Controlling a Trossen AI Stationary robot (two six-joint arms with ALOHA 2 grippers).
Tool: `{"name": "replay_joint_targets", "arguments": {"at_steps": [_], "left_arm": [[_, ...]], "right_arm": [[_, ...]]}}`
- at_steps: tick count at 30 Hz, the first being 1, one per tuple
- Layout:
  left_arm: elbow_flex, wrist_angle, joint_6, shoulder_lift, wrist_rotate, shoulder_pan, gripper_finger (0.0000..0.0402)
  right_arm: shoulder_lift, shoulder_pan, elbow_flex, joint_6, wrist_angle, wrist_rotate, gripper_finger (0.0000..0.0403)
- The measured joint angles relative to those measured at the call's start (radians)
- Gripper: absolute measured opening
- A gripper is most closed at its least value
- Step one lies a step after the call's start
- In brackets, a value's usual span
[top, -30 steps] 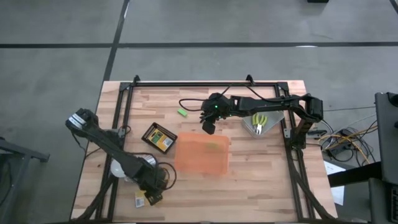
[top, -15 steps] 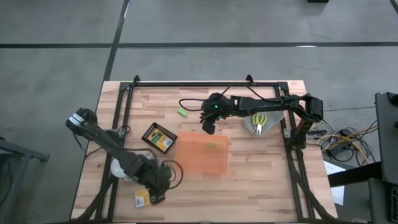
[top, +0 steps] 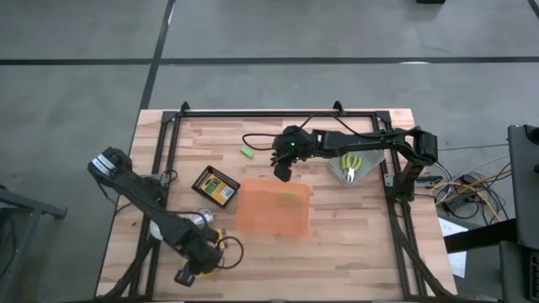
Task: Pick & Place School Supplies
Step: Move the right yellow crayon box to the bottom left of the table
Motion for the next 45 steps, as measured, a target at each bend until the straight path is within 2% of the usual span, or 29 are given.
{"name": "replay_joint_targets", "arguments": {"at_steps": [5,11,19,22,31,37,45], "left_arm": [[-0.086,0.109,0.132,0.000,0.010,-0.007,0.0140],[-0.118,0.175,0.128,0.000,0.009,-0.007,0.0140],[-0.144,0.273,0.074,0.026,0.009,-0.007,0.0140],[-0.144,0.277,0.026,0.035,0.009,-0.002,0.0140],[-0.144,0.277,-0.265,0.039,0.008,0.041,0.0140],[-0.144,0.276,-0.312,0.040,0.002,0.060,0.0140],[-0.128,0.262,-0.479,0.042,-0.014,0.122,0.0140]], "right_arm": [[0.000,0.000,0.000,0.000,0.000,0.000,0.0077],[0.000,0.000,0.000,0.000,0.000,0.000,0.0068],[0.000,0.000,0.000,0.000,0.000,0.000,0.0078],[0.000,0.000,0.000,0.000,0.000,0.000,0.0082],[0.000,0.000,0.000,0.000,0.000,0.000,0.0079],[0.000,0.000,0.000,0.000,0.000,0.000,0.0069],[0.000,0.000,0.000,0.000,0.000,0.000,0.0076]]}}
